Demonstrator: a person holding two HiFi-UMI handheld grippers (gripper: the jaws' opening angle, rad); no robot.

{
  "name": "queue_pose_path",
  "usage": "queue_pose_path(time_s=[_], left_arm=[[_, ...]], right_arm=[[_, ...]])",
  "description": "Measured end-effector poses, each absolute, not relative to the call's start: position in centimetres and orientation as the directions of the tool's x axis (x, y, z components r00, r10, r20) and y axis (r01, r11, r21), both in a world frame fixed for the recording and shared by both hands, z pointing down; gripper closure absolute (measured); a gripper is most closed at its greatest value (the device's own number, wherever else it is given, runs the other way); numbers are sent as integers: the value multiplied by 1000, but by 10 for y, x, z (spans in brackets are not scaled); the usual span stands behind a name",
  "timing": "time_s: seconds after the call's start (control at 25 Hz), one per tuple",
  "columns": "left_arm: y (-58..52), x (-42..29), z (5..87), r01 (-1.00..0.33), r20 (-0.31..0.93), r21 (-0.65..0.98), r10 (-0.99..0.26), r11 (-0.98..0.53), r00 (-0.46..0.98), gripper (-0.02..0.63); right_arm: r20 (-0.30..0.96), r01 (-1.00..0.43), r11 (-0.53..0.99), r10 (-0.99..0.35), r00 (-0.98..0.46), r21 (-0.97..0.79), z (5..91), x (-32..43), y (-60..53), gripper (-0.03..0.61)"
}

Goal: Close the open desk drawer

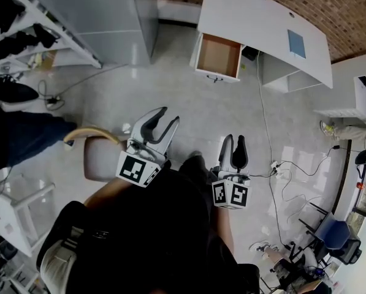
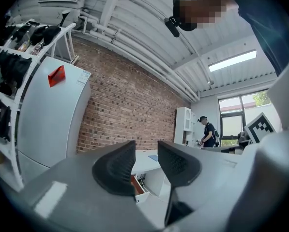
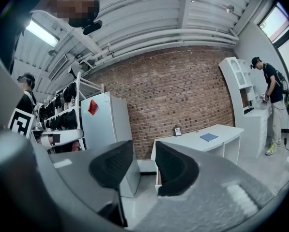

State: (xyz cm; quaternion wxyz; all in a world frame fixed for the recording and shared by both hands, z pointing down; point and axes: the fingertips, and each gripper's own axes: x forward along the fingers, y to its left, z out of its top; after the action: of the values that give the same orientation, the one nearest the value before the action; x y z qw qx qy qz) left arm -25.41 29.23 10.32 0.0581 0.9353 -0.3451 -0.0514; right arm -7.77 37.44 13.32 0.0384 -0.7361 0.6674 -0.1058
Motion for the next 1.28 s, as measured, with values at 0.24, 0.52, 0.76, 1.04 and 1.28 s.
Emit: queue_pose_path(time_s=[0.24, 0.52, 0.76, 1.04, 1.28], left_arm=[[278, -254, 109, -647, -41, 144, -658, -749, 752, 449], [240, -235, 113, -667, -69, 157, -681, -729, 729, 448], [205, -200, 118, -686, -43, 150, -697, -712, 715, 448], [168, -145, 118, -709, -31, 144, -719, -690, 694, 448], [140, -91, 115, -722, -13, 153, -732, -674, 681, 446]], right_arm=[[112, -974, -107, -990, 86, -201, 138, -75, 361, 430], [105, -979, -63, -994, 43, -194, 144, -51, 316, 430], [112, -984, -5, -994, -15, -180, 145, -15, 269, 429], [118, -981, 76, -988, -98, -179, 144, 34, 217, 429], [146, -973, 162, -972, -187, -168, 146, 75, 173, 428]])
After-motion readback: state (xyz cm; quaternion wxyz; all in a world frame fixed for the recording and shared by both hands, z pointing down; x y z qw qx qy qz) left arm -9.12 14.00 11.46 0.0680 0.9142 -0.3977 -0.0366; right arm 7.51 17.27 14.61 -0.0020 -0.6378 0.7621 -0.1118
